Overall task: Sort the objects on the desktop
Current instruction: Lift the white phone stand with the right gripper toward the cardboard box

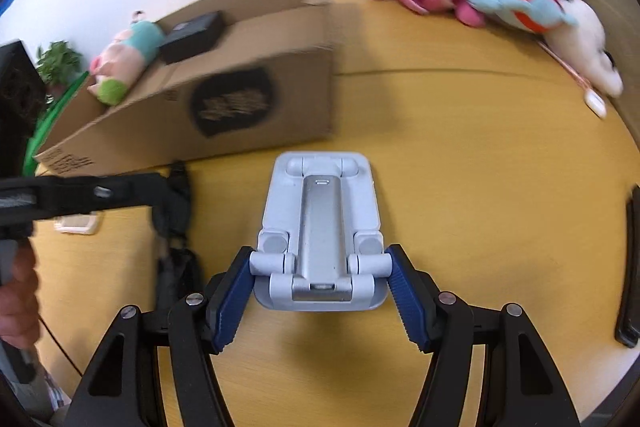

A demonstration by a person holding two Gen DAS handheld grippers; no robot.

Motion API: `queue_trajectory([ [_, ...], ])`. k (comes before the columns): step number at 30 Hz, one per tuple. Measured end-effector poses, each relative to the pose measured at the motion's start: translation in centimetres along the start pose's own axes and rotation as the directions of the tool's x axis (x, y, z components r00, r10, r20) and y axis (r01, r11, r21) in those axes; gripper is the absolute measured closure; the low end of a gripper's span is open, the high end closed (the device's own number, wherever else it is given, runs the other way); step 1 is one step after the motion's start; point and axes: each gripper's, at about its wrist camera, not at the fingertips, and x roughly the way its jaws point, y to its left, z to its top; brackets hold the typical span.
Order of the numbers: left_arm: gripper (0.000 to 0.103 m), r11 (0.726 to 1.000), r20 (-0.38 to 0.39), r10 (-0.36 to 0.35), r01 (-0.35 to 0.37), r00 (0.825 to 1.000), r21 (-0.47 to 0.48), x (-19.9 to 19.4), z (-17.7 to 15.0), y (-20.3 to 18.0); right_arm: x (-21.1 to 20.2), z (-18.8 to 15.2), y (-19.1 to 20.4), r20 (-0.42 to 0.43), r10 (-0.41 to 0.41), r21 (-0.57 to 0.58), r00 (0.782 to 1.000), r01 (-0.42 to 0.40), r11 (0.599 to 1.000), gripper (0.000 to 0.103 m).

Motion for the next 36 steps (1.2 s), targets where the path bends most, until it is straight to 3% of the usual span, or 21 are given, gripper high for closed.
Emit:
queue_trajectory([
  [3,0.053,1.0,-0.051,-0.021,0.022,0.998,0.02,1.9,0.9,-2.0,0.5,-0.5,-0.5,-0.028,-0.019,-0.028,0.999,0.018,0.999,0.039],
  [8,0.049,0.998,-0.158,-0.005,0.015,0.987,0.064,6.1,2.0,-4.3,0.6,-1.6,-0.8,-0.012,-0.051,-0.038,0.999,0.051,0.998,0.033],
  [12,0.045,0.994,-0.239,0.1,-0.084,0.966,0.076,9.4,2.0,-5.1,0.2,-1.9,-0.9,0.02,-0.067,-0.063,0.998,0.068,0.996,0.027],
  [14,0.036,0.99,-0.228,0.125,-0.107,0.966,0.089,9.7,2.1,-5.7,0.2,-2.0,-0.9,0.027,-0.076,-0.076,0.997,0.078,0.994,0.027],
  [17,0.035,0.984,-0.23,0.165,-0.146,0.959,0.098,10.2,2.2,-6.3,0.9,-2.4,-0.8,0.008,-0.069,-0.082,0.998,0.069,0.994,0.038],
  [21,0.039,0.983,-0.208,0.166,-0.144,0.964,0.116,10.2,1.9,-6.7,0.8,-2.6,-0.9,0.034,-0.08,-0.067,0.996,0.083,0.994,0.038],
  [23,0.049,0.976,-0.196,0.191,-0.166,0.962,0.138,10.1,1.7,-6.4,0.9,-2.8,-0.7,0.047,-0.092,-0.063,0.995,0.095,0.993,0.039],
  [24,0.054,0.985,-0.204,0.154,-0.133,0.967,0.114,10.0,1.7,-6.1,0.9,-2.9,-0.7,0.055,-0.093,-0.057,0.994,0.096,0.994,0.039],
  [36,0.069,0.99,-0.173,0.109,-0.091,0.979,0.111,9.5,0.0,-6.3,0.7,-3.0,-0.6,0.067,-0.107,-0.025,0.992,0.109,0.994,0.039],
])
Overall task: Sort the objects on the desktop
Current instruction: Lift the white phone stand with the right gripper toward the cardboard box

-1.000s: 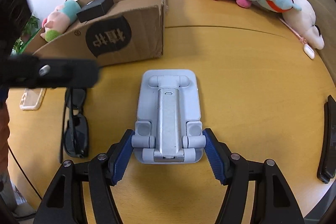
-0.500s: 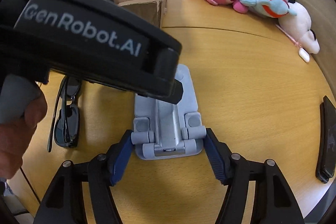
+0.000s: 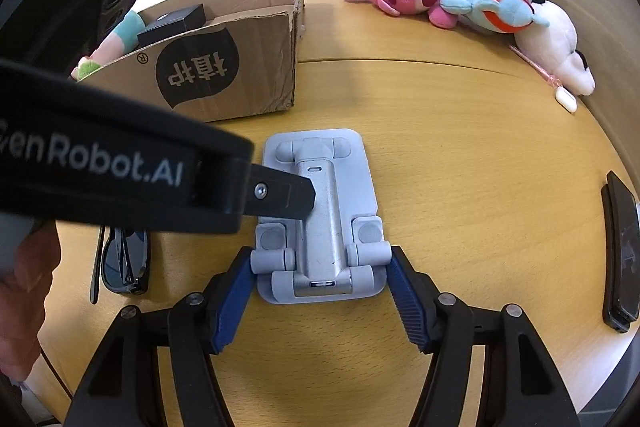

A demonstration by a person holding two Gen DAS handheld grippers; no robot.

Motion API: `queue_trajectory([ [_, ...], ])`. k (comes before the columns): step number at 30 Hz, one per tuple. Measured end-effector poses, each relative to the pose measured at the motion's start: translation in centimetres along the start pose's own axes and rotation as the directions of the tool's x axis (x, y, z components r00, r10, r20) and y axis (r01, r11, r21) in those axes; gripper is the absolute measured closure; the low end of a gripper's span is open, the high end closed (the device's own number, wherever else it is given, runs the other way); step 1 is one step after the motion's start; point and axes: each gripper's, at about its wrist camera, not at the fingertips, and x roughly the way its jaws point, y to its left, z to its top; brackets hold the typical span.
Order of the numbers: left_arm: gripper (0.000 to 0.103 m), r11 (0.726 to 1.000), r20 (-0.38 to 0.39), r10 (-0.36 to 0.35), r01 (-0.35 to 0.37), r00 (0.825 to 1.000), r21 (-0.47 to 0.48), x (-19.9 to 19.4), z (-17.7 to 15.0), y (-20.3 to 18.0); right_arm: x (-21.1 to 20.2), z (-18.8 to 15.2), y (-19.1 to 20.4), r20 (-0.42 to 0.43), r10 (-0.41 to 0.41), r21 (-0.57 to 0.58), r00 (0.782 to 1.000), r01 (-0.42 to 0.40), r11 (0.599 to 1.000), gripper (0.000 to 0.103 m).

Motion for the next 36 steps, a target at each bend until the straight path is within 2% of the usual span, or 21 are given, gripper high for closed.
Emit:
queue_trajectory([
  [4,0.068,1.0,-0.003,-0.014,0.014,1.0,-0.023,0.2,0.0,0.2,0.1,0.1,0.0,-0.005,0.002,0.006,1.0,-0.002,1.0,0.039],
  [6,0.06,0.996,-0.017,-0.053,0.052,0.998,-0.071,0.7,0.0,1.0,0.3,0.0,0.0,-0.009,0.012,0.023,1.0,-0.012,1.0,0.039],
  [10,0.051,0.992,-0.006,-0.096,0.095,0.995,-0.084,0.6,0.0,1.5,0.3,0.0,-0.2,0.002,0.02,0.048,1.0,-0.02,0.999,0.039],
  [12,0.041,0.987,0.002,-0.13,0.13,0.991,-0.097,0.8,0.2,1.5,0.3,0.0,-0.3,0.009,0.033,0.064,0.999,-0.033,0.997,0.039],
  [14,0.038,0.984,0.011,-0.146,0.146,0.989,-0.103,0.9,0.4,1.5,0.3,0.1,-0.4,0.015,0.035,0.071,0.999,-0.036,0.997,0.039],
  [17,0.038,0.982,0.029,-0.15,0.153,0.988,-0.108,1.0,0.8,1.5,0.3,0.0,-0.3,0.027,0.032,0.074,0.999,-0.034,0.997,0.039],
  [23,0.042,0.967,0.047,-0.205,0.21,0.978,-0.147,1.0,0.9,2.4,0.3,0.2,0.0,0.042,0.008,0.051,0.999,-0.011,0.999,0.039],
  [25,0.05,0.968,0.045,-0.194,0.198,0.98,-0.154,1.0,0.9,2.6,0.3,0.2,0.1,0.047,-0.007,0.034,0.999,0.005,0.999,0.039],
  [26,0.059,0.97,0.044,-0.184,0.189,0.982,-0.153,1.0,0.9,2.6,0.3,0.2,0.3,0.048,-0.014,0.027,0.999,0.013,1.0,0.039],
  [27,0.063,0.974,0.044,-0.165,0.17,0.985,-0.15,0.9,0.9,2.7,0.2,0.2,0.4,0.052,-0.023,0.018,0.998,0.022,1.0,0.039],
  [36,0.065,0.975,0.051,-0.162,0.168,0.985,-0.144,0.5,0.3,3.2,-0.1,-0.3,1.1,0.061,-0.026,0.006,0.998,0.026,1.0,0.04],
])
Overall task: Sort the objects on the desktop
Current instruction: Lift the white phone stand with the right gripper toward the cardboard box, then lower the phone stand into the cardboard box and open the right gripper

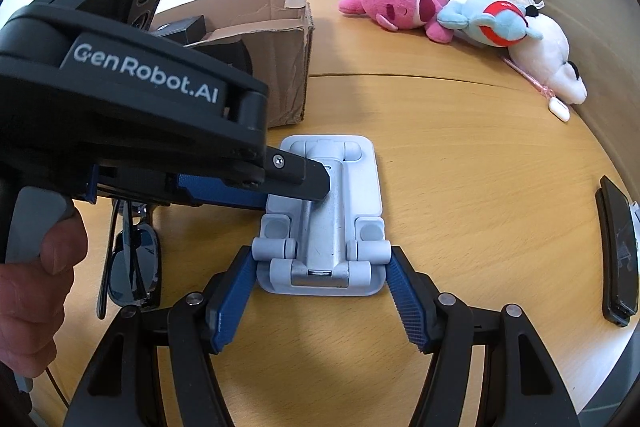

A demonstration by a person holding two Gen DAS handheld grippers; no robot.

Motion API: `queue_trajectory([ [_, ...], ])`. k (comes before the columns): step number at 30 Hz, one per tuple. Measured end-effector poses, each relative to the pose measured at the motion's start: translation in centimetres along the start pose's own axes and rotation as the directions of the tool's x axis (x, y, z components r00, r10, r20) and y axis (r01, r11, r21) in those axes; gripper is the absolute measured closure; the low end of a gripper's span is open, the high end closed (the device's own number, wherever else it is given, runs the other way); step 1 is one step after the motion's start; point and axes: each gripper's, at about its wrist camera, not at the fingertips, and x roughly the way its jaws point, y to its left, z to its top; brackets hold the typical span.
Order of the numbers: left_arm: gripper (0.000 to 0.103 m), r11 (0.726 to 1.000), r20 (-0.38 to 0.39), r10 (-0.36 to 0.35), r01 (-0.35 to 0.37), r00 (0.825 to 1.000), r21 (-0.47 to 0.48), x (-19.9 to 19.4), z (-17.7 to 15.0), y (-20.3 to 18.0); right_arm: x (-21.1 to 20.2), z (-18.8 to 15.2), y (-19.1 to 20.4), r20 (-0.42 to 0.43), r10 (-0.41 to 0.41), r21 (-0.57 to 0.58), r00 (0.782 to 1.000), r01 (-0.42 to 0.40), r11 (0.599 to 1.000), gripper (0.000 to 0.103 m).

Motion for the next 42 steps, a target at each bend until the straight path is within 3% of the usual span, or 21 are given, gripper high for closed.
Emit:
queue_trajectory([
  [11,0.065,0.995,0.151,0.003,-0.017,0.989,0.094,-6.5,-0.7,-2.5,-4.2,1.9,2.0,0.149,-0.005,-0.056,0.989,0.013,0.998,0.04],
  [15,0.065,0.989,0.243,0.004,-0.039,0.97,0.143,-10.4,-0.5,-3.9,-6.3,3.9,2.9,0.227,0.009,-0.087,0.974,0.011,0.996,0.04],
  [21,0.065,0.981,0.373,-0.002,-0.07,0.928,0.179,-16.6,1.5,-4.9,-8.6,8.3,5.3,0.345,0.04,-0.164,0.938,0.019,0.986,0.04],
  [26,0.065,0.98,0.441,0.013,-0.099,0.897,0.172,-20.2,3.8,-4.2,-8.7,12.6,7.6,0.4,0.079,-0.217,0.913,0.011,0.976,0.04],
  [35,0.065,0.98,0.469,0.075,-0.151,0.88,0.127,-23.9,10.9,-1.1,-5.1,21.0,10.3,0.369,0.16,-0.25,0.915,-0.068,0.966,0.04],
  [42,0.065,0.988,0.421,0.09,-0.135,0.903,0.079,-22.5,18.6,2.0,0.1,27.4,10.9,0.278,0.18,-0.222,0.944,-0.119,0.968,0.04],
])
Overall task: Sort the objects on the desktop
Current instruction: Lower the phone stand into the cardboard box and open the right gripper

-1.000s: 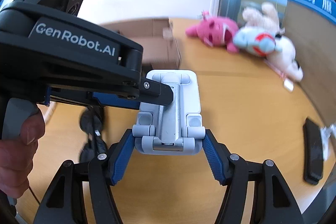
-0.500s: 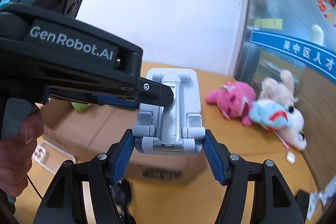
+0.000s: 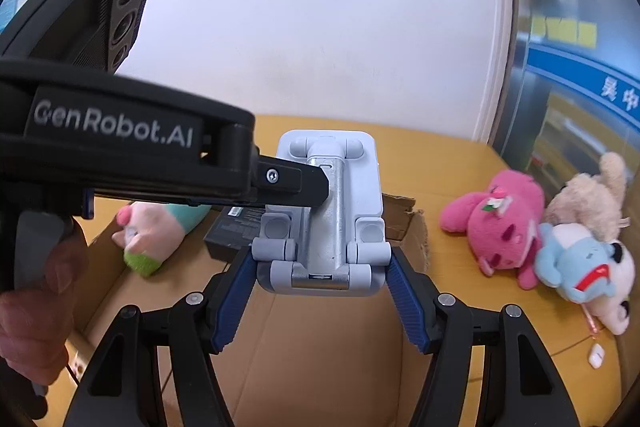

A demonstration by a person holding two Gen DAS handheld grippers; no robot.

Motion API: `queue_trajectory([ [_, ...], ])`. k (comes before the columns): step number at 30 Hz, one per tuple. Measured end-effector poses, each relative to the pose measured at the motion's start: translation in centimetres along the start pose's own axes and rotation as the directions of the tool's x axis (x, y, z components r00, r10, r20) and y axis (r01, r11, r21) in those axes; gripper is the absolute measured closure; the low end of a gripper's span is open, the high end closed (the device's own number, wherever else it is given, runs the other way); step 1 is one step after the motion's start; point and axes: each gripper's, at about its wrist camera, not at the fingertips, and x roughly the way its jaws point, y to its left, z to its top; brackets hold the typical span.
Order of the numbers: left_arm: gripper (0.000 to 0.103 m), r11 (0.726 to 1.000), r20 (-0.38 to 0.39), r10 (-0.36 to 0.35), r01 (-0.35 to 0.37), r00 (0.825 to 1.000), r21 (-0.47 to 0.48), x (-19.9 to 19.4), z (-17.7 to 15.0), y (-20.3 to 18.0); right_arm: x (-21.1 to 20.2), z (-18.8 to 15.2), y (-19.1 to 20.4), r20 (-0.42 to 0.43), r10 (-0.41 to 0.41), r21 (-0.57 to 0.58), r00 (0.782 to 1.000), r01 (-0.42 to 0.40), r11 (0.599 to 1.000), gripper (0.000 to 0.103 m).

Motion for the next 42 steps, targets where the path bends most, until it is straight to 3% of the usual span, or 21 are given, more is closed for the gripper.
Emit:
queue_trajectory([
  [7,0.065,0.998,-0.119,0.023,-0.031,0.993,-0.062,7.3,3.4,5.1,8.9,1.2,-1.9,-0.152,0.031,0.05,0.988,-0.024,0.998,0.04],
  [14,0.065,0.989,-0.267,0.033,-0.069,0.963,-0.128,14.7,3.6,9.6,17.0,-0.8,-4.4,-0.326,0.108,0.188,0.939,-0.047,0.981,0.04],
  [22,0.065,0.983,-0.36,0.027,-0.09,0.933,-0.16,19.7,2.6,11.1,21.2,-3.4,-5.8,-0.44,0.086,0.234,0.894,0.022,0.972,0.04],
  [30,0.064,0.979,-0.38,0.016,-0.092,0.925,-0.184,20.6,2.2,11.6,21.7,-4.4,-5.8,-0.461,0.065,0.228,0.885,0.047,0.973,0.039],
  [32,0.065,0.98,-0.381,0.022,-0.096,0.925,-0.176,20.4,2.2,11.4,21.5,-4.5,-5.9,-0.463,0.065,0.226,0.884,0.047,0.973,0.038],
  [35,0.065,0.979,-0.33,0.048,-0.11,0.943,-0.173,18.7,2.5,10.8,20.5,-4.3,-5.8,-0.451,0.037,0.205,0.892,0.063,0.977,0.036],
  [37,0.065,0.98,-0.276,0.074,-0.121,0.958,-0.157,16.5,3.0,9.9,19.4,-3.8,-5.6,-0.442,-0.007,0.182,0.897,0.098,0.978,0.022],
  [40,0.065,0.989,-0.163,0.117,-0.131,0.98,-0.075,11.4,3.4,7.5,16.0,-2.8,-5.2,-0.379,-0.038,0.153,0.924,0.103,0.983,0.017],
  [42,0.064,0.98,-0.038,0.2,-0.199,0.979,0.028,6.2,3.1,5.0,12.9,-2.4,-4.9,-0.324,-0.06,0.13,0.944,0.107,0.986,0.016],
])
